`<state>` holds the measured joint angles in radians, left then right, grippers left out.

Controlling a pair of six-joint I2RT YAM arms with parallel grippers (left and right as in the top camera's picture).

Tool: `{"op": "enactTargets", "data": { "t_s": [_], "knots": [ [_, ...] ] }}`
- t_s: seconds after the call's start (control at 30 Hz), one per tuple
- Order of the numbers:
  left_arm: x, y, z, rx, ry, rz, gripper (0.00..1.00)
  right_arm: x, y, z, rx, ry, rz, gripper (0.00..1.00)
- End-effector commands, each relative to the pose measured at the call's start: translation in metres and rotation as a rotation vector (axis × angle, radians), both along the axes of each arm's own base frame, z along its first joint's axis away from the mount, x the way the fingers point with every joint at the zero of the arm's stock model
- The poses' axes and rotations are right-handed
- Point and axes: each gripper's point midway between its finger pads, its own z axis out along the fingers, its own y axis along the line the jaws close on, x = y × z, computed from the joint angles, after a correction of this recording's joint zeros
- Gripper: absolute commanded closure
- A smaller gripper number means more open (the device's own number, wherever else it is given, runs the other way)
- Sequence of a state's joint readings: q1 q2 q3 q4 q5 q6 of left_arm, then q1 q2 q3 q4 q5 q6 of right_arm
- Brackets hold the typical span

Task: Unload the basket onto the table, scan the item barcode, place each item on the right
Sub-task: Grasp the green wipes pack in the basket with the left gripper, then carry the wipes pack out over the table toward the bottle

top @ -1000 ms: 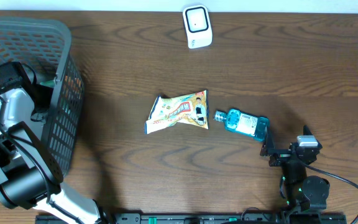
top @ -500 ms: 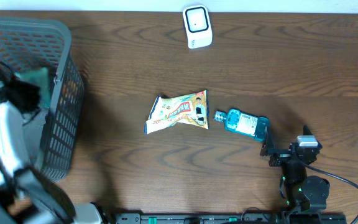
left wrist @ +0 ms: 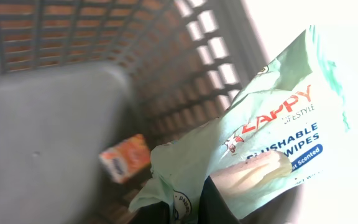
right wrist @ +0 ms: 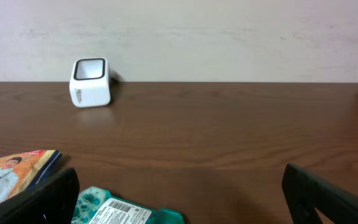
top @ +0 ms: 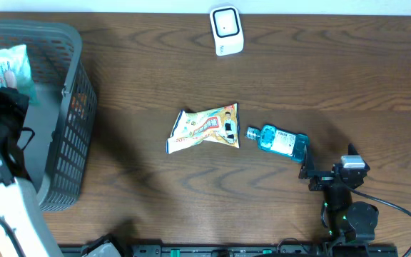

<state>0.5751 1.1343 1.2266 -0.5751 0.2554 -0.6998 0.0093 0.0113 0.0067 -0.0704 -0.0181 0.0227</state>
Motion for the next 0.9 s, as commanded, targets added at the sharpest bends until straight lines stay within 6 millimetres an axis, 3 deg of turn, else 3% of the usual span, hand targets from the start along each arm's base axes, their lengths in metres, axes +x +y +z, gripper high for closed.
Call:
{"op": "enactTargets", "data": {
  "t_s": [0.0,0.1,0.13,0.3,0.57,0.87],
  "knots": [
    [-0.012,-0.023,0.041,0.029,-0.121,-0.064,0.93,0.000,-0.002,0.000,0.014,0.000,-0.010,0.01],
    [-0.023,-0.041,0.059,0.046,-0.178,-0.113,0.93,0.000,-0.002,0.000,0.014,0.000,-0.011,0.01],
    [-0.021,-0.061,0.065,0.048,-0.201,-0.207,0.93,0.000,-0.002,0.000,0.014,0.000,-0.010,0.01],
    [-0.013,-0.106,0.055,-0.015,-0.176,-0.392,0.93,0.000,-0.002,0.000,0.014,0.000,-0.010,0.01],
    [-0.008,-0.190,0.050,0.087,-0.156,-0.721,0.93,0.000,-0.002,0.000,0.014,0.000,-0.010,0.01],
    [-0.003,-0.246,-0.003,0.165,0.062,-0.846,0.93,0.000,-0.002,0.000,0.014,0.000,-0.010,0.01]
  ]
}}
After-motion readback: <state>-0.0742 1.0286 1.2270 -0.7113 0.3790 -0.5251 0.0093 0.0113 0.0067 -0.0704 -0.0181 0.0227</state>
